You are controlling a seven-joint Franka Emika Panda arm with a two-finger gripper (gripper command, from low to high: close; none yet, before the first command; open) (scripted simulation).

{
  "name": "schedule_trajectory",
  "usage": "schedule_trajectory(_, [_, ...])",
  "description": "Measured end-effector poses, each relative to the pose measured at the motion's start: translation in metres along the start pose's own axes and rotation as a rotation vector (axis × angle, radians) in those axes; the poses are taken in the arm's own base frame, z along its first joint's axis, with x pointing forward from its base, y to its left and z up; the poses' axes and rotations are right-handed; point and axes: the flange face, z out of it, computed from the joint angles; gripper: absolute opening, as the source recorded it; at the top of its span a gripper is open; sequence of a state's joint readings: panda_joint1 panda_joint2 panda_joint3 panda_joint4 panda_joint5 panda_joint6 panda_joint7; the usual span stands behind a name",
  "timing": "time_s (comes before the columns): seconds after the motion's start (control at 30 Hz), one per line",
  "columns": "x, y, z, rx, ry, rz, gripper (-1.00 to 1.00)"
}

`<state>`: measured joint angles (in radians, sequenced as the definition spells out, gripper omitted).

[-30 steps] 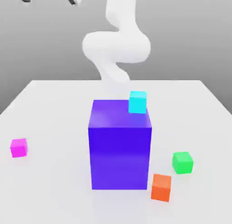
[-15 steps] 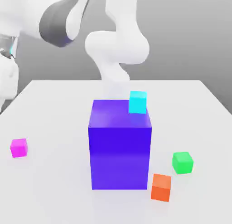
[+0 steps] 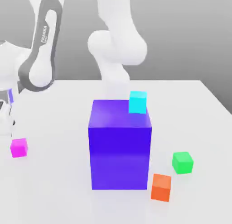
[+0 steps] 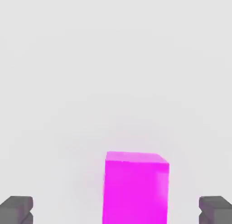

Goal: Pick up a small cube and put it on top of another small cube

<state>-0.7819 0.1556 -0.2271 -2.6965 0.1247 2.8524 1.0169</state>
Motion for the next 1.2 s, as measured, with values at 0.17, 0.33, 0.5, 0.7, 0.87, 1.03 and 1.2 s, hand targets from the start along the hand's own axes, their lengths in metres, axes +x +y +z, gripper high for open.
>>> schedule_trajectory(0.17, [0.001,0.003,0.050,-0.004,-0.002,0.005,0.00])
schedule_trajectory(0.33, [0.000,0.003,0.055,-0.005,-0.002,0.005,-1.00])
schedule_trajectory(0.5, [0.001,0.001,0.038,-0.002,-0.004,0.007,-1.00])
schedule_trajectory(0.7, [-0.022,-0.012,-0.008,0.006,-0.012,-0.056,-1.00])
schedule_trajectory(0.87, [-0.145,-0.055,-0.010,0.024,-0.068,-0.472,-1.00])
schedule_trajectory(1.03, [-0.280,-0.057,-0.014,0.046,-0.138,-0.904,-1.00])
schedule_trajectory(1.2, [-0.391,-0.023,-0.021,0.062,-0.206,-1.338,-1.00])
